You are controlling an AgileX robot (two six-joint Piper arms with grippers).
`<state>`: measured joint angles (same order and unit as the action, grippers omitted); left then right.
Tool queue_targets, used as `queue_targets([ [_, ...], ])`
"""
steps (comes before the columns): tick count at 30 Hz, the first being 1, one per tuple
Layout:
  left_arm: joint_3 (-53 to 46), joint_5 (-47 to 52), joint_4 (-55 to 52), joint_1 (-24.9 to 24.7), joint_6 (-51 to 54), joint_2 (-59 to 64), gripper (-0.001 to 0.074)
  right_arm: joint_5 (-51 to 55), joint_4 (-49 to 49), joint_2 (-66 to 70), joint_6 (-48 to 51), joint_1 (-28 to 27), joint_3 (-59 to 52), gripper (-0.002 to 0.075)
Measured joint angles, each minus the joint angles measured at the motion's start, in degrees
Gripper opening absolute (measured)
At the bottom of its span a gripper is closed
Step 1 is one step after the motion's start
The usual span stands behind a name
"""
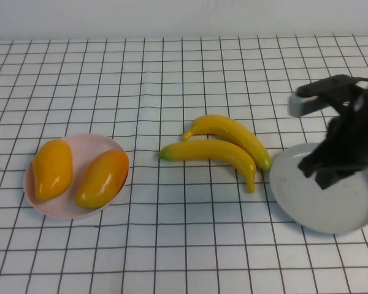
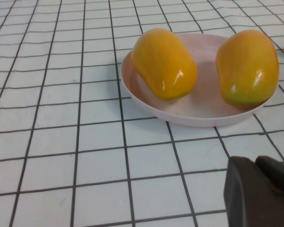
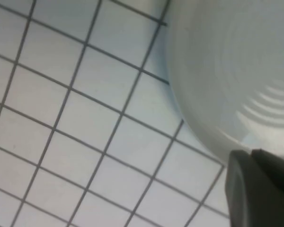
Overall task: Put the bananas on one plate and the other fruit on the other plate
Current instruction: Put another type of fruit in the right plate
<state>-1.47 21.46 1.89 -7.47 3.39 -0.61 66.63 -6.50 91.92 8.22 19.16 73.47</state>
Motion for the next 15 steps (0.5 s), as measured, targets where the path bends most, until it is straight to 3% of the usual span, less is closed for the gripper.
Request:
queue_targets([
  [7,0.0,0.0,0.0,0.0,0.0,0.0,0.0003,2.51,0.8,20.28,6.81,4.47,21.27,-0.0015],
  [15,0.0,0.0,0.0,0.0,0.0,0.0,0.0003,3.11,-2.16,23.26,16.46,5.5,29.78,0.0025],
])
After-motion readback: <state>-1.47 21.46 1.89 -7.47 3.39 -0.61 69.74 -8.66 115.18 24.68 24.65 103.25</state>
